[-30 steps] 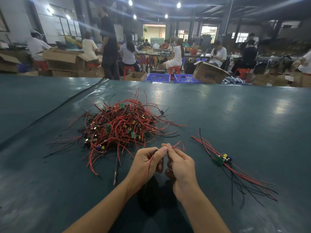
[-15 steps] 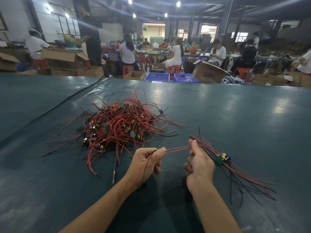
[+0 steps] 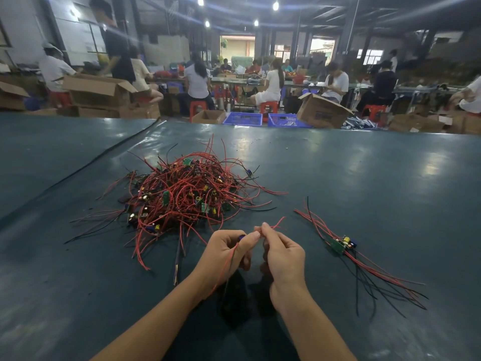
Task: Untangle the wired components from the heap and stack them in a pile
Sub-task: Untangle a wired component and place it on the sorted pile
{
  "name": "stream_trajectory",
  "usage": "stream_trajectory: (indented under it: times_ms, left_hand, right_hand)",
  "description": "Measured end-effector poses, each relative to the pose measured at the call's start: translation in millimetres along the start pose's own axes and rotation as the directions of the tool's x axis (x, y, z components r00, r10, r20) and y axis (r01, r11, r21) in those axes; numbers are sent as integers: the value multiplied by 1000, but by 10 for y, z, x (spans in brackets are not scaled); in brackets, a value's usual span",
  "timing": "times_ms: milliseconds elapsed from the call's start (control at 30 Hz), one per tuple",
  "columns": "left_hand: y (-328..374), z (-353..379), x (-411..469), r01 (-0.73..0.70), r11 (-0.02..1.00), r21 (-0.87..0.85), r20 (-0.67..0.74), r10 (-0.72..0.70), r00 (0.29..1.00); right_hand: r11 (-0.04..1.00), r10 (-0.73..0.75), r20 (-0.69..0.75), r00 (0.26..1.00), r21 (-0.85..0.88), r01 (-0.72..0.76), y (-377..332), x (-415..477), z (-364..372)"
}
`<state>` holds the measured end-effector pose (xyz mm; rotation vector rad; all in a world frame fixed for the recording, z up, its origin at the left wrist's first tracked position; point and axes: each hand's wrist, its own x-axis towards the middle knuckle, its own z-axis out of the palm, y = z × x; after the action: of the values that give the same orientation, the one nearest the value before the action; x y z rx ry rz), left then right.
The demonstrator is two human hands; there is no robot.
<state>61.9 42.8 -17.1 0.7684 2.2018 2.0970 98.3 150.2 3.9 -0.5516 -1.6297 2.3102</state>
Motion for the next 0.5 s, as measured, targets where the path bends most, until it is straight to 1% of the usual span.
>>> stream_trajectory:
  times_ms: [167,367,433,500]
  left_hand:
    - [33,-12,-1,-2,1000,15,14,2,1000]
    - [80,-16,-18,-11,1000,16,51,10,999]
    - [86,-15,-27,5,1000,-19,13,-5,1000]
    - [99,-22,-13,33,996,-77,-92,-40,995]
  right_hand:
    - [997,26,-120,993,69,-17,-73,123,-111]
    - [978,28,-250,968,207,25,-186,291,-326]
    - [968,24,-249,968,248,40,-186,307,-341]
    - [954,16,-241,970,296,58,-182,301,-329]
